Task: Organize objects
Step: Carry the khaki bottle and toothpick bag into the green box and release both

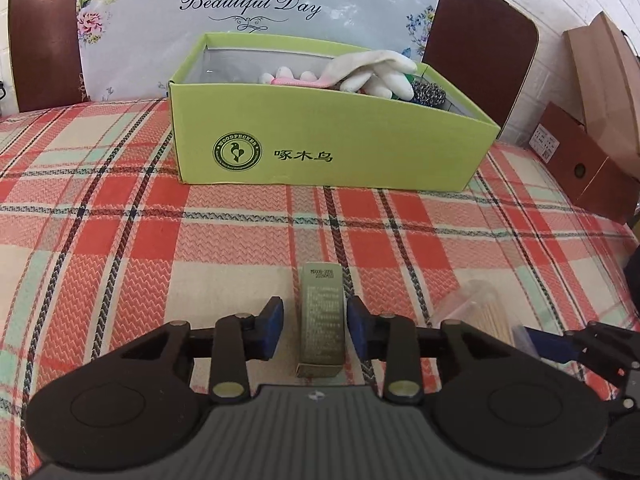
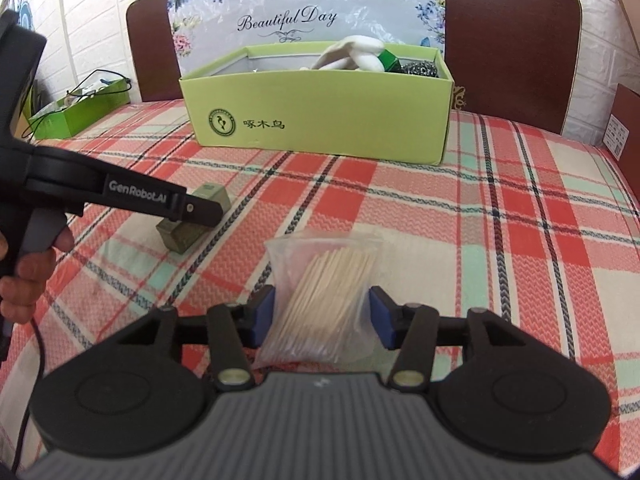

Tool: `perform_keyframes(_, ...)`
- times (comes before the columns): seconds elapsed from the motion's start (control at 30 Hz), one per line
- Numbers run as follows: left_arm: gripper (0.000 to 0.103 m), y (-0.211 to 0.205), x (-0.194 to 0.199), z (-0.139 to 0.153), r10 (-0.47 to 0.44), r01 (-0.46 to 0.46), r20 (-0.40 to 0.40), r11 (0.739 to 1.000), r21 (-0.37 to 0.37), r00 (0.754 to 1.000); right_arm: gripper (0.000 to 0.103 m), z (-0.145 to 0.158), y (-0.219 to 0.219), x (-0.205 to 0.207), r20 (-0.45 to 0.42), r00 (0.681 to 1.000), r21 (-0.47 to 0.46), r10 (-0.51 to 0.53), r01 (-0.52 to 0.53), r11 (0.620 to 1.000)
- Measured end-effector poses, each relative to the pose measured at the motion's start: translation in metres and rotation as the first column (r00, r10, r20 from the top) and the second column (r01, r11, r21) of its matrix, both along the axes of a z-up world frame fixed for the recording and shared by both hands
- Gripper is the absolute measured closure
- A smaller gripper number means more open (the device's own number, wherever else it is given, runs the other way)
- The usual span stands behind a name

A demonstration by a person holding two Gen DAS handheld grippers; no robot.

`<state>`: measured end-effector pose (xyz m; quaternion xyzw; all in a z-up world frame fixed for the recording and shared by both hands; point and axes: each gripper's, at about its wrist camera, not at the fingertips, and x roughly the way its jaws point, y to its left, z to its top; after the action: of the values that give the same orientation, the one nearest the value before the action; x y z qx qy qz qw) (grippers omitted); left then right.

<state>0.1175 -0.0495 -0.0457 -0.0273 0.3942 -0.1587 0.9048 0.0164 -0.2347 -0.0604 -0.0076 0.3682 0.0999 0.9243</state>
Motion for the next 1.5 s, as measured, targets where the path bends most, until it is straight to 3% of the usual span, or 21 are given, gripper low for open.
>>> perform_keyframes(0.07, 0.049, 0.002, -0.002, -0.001, 0.002, -0.002, 0.004, 1.000, 0.000, 1.000, 0.051, -0.001, -0.001, 0.000, -0.003, 1.000, 0.003, -0.002, 0.002, 1.000)
perform_keyframes(0.1, 0.049, 0.003, -0.003, -0.002, 0.004, -0.004, 0.006, 1.000, 0.005, 1.000, 0.051, -0.002, 0.000, 0.000, -0.007, 1.000, 0.005, -0.003, 0.003, 1.000)
perform_keyframes(0.2, 0.057, 0.005, -0.005, -0.003, 0.006, -0.006, 0.012, 1.000, 0.004, 1.000, 0.052, -0.005, 0.003, 0.001, -0.006, 1.000, 0.000, -0.005, 0.005, 1.000)
perform_keyframes(0.27, 0.080, 0.009, -0.005, -0.003, -0.005, 0.005, 0.001, 1.000, -0.022, 1.000, 0.065, -0.005, 0.003, 0.000, 0.000, 1.000, 0.005, -0.008, 0.008, 1.000)
perform_keyframes(0.37, 0.081, 0.014, -0.006, 0.002, -0.004, 0.004, -0.009, 0.998, -0.062, 1.000, 0.074, 0.001, 0.005, -0.001, 0.010, 1.000, 0.019, 0.004, -0.004, 1.000)
perform_keyframes(0.6, 0.081, 0.022, -0.013, 0.050, -0.028, 0.044, 0.117, 0.990, -0.131, 0.993, 0.074, 0.045, 0.013, 0.007, 0.137, 0.990, 0.053, 0.039, -0.047, 0.997)
perform_keyframes(0.83, 0.081, 0.036, 0.010, 0.104, 0.032, 0.007, 0.250, 0.988, -0.154, 0.968, 0.074, 0.092, 0.022, 0.049, 0.281, 0.959, 0.056, 0.037, -0.054, 0.997)
perform_keyframes(0.97, 0.081, 0.041, 0.035, 0.123, 0.078, -0.028, 0.288, 0.984, -0.174, 0.954, 0.074, 0.105, 0.028, 0.083, 0.332, 0.943, 0.045, 0.023, -0.040, 0.998)
perform_keyframes(1.17, 0.081, 0.036, 0.084, 0.124, 0.117, -0.076, 0.294, 0.986, -0.149, 0.949, 0.074, 0.095, 0.036, 0.140, 0.347, 0.938, 0.011, 0.012, -0.017, 1.000)
perform_keyframes(1.43, 0.081, 0.037, 0.130, 0.099, 0.141, -0.106, 0.228, 0.982, -0.156, 0.964, 0.074, 0.063, 0.054, 0.196, 0.314, 0.948, -0.014, 0.054, -0.053, 0.999)
perform_keyframes(1.5, 0.069, 0.040, 0.133, 0.091, 0.167, -0.130, 0.241, 0.978, -0.163, 0.956, 0.070, 0.053, 0.063, 0.204, 0.308, 0.947, -0.055, 0.095, -0.082, 0.995)
